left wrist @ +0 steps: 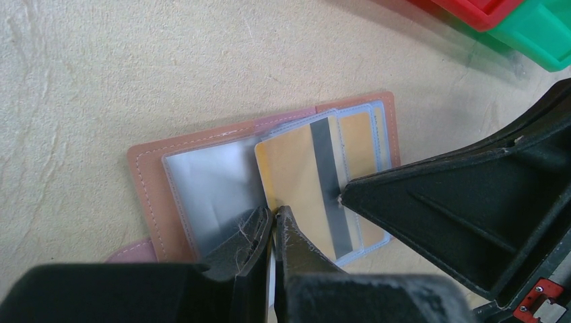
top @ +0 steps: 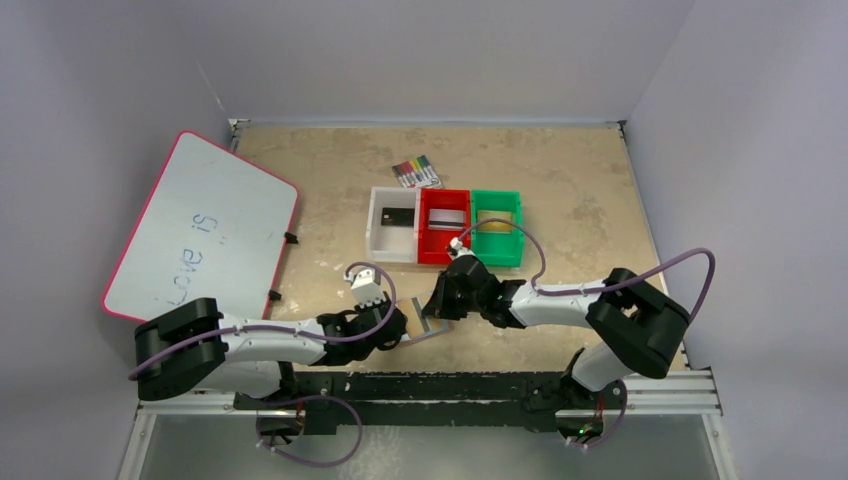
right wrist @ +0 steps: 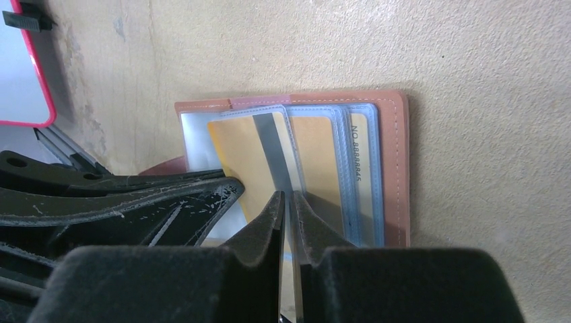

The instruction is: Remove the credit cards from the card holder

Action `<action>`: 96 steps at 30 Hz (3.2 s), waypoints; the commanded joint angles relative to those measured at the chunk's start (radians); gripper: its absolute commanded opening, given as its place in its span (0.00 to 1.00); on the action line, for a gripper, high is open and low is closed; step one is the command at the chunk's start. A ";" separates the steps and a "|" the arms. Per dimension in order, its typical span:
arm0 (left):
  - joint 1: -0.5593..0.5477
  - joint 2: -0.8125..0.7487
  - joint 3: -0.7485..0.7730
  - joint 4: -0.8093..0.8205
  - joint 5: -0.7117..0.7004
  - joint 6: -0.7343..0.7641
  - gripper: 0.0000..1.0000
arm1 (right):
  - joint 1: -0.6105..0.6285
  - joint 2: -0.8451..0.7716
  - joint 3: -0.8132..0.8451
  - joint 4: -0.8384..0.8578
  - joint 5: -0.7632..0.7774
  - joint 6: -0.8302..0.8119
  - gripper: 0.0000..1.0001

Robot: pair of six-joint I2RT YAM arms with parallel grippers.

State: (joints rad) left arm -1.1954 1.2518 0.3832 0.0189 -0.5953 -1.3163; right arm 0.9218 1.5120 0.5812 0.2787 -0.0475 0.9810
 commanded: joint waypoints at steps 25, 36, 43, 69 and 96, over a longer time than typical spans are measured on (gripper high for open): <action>0.008 -0.119 -0.183 0.200 -0.007 -0.117 0.00 | -0.005 0.042 -0.025 -0.133 0.055 -0.010 0.09; 0.024 -0.200 -0.262 0.308 0.024 -0.129 0.29 | -0.005 0.048 -0.026 -0.129 0.055 -0.005 0.09; 0.076 -0.138 -0.329 0.507 0.105 -0.130 0.38 | -0.005 0.048 -0.027 -0.128 0.052 -0.005 0.09; 0.107 0.089 -0.294 0.546 0.170 -0.181 0.37 | -0.005 -0.020 -0.026 -0.253 0.144 0.049 0.16; 0.106 0.148 -0.228 0.461 0.188 -0.153 0.35 | -0.005 -0.045 -0.040 -0.240 0.128 0.027 0.18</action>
State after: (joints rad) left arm -1.0927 1.3621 0.1593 0.6369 -0.4461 -1.5082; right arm 0.9222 1.4380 0.5858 0.1356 0.0578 1.0519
